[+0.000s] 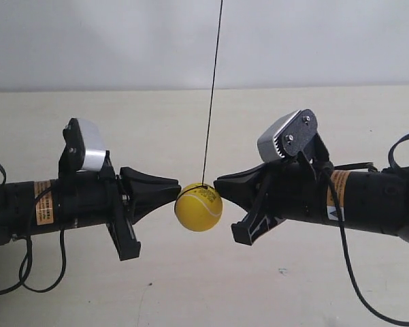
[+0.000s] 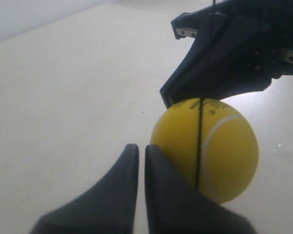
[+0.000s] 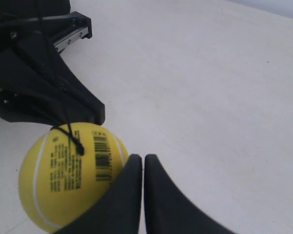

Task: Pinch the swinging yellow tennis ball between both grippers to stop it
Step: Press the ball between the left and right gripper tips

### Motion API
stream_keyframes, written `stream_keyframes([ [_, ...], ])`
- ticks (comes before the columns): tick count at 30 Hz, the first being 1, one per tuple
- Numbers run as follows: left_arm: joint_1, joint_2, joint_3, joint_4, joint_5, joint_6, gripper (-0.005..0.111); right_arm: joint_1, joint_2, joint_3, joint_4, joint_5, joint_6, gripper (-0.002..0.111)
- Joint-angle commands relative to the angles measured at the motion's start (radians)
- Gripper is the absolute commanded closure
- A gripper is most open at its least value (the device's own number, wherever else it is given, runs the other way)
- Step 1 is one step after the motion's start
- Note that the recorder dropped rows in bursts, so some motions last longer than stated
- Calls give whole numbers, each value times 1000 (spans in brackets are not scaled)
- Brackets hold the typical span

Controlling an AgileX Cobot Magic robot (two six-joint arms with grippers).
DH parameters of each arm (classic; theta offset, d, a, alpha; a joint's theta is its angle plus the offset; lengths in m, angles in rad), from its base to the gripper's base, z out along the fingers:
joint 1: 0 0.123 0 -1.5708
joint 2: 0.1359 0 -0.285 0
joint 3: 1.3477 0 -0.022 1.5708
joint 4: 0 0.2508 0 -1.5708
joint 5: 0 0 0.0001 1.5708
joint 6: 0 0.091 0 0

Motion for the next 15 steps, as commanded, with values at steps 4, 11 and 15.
stream_keyframes([
  [4, -5, 5, -3, 6, -2, -10, 102, 2, -10, -1, -11, 7, 2, 108],
  [11, -3, 5, -3, 6, 24, -10, 102, 2, -14, -1, -11, 44, 2, 108],
  [15, -3, 3, -3, 9, 24, -10, 102, 2, -37, -1, -13, 63, 2, 108],
])
